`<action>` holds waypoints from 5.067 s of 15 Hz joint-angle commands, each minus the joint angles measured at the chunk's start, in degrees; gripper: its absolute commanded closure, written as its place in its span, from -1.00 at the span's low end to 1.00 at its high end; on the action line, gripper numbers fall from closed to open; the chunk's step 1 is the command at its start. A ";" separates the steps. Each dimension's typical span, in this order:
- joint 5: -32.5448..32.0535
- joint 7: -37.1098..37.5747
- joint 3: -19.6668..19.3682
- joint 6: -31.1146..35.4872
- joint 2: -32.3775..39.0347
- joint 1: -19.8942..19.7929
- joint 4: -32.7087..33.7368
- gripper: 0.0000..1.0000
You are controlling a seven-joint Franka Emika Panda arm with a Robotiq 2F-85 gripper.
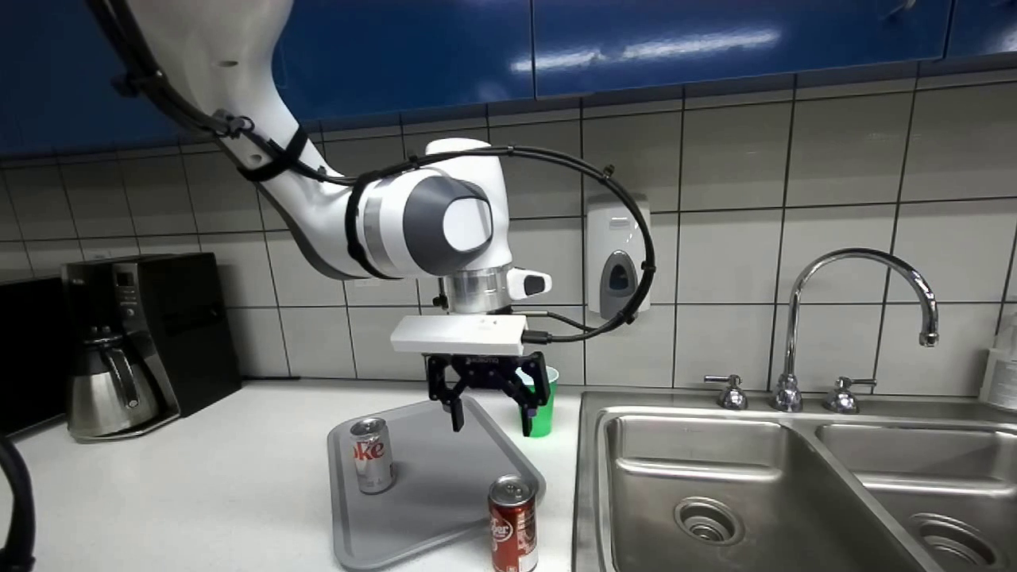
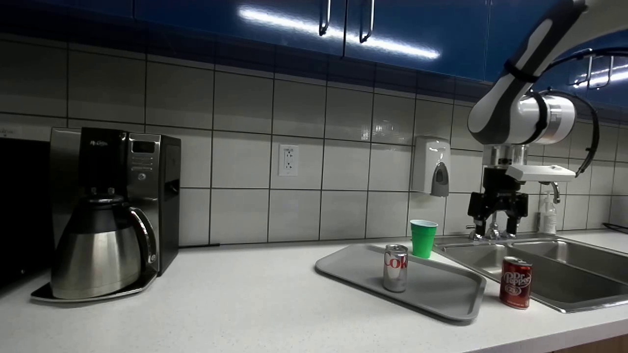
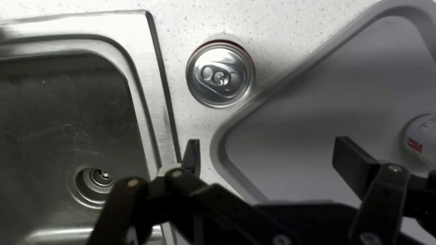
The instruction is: Remove the cans from the tray and put them on the countertop
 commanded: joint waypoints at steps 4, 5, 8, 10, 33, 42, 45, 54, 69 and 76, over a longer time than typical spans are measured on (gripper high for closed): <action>3.82 1.90 3.58 -2.82 -0.04 3.42 3.49 -1.00; 3.85 2.40 4.15 -2.75 0.11 3.90 3.67 -1.00; 3.66 3.09 5.65 -2.74 -0.52 5.21 3.59 -1.00; 3.44 3.60 6.59 -2.94 -1.04 6.02 3.44 -1.00; 3.14 3.50 10.74 -0.01 1.40 10.00 3.03 -1.00; 2.13 8.24 14.11 3.14 4.76 11.82 3.48 -1.00; 2.07 10.54 15.22 3.83 5.26 12.35 3.43 -1.00; -0.96 14.48 15.54 7.58 10.35 12.32 4.33 -1.00; -2.71 15.43 15.27 10.01 19.10 13.17 8.98 -1.00; -3.81 17.93 14.86 9.21 19.53 13.68 9.75 -1.00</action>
